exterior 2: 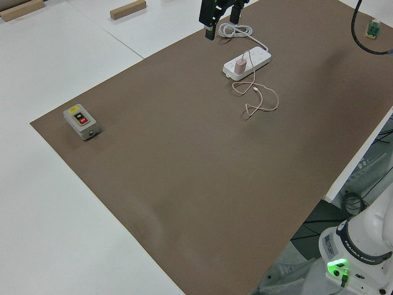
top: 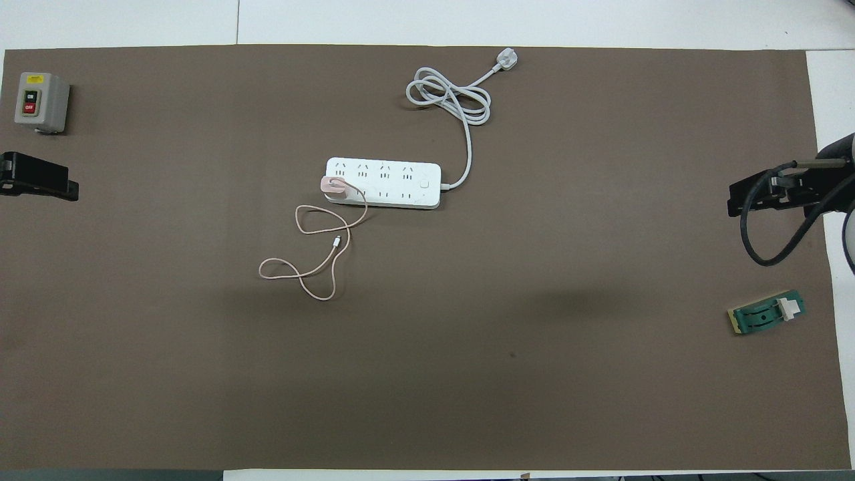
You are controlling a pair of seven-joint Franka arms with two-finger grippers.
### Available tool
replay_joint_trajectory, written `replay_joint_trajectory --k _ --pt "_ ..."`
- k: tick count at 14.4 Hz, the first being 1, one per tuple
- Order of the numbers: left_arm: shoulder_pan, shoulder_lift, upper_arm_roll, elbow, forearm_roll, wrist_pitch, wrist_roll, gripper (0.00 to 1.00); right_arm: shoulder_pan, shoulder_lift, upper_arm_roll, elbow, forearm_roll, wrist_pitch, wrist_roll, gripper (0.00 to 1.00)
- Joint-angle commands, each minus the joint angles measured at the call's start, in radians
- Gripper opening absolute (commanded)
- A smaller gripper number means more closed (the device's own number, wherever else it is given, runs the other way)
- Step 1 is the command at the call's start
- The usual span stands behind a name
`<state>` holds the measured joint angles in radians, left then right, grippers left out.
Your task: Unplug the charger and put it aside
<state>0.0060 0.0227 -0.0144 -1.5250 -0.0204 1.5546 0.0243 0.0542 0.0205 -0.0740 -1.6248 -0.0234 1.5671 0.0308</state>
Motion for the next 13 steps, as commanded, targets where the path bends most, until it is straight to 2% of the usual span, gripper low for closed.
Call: replay_joint_trajectory --k 1,10,13 --pt "-0.006 0.000 0.005 0.016 -0.003 -0.024 0.006 1.00 -0.019 -0.005 0.014 0.003 0.019 -0.001 -0.020 1.00" --pt "-0.004 0.002 0.007 0.016 -0.001 -0.021 0.002 1.00 -0.019 -0.013 0.029 -0.010 0.019 -0.004 -0.018 1.00" --pt "0.000 0.002 0.008 0.016 -0.003 -0.013 -0.001 1.00 -0.025 -0.008 0.033 -0.007 0.019 0.043 -0.014 1.00"
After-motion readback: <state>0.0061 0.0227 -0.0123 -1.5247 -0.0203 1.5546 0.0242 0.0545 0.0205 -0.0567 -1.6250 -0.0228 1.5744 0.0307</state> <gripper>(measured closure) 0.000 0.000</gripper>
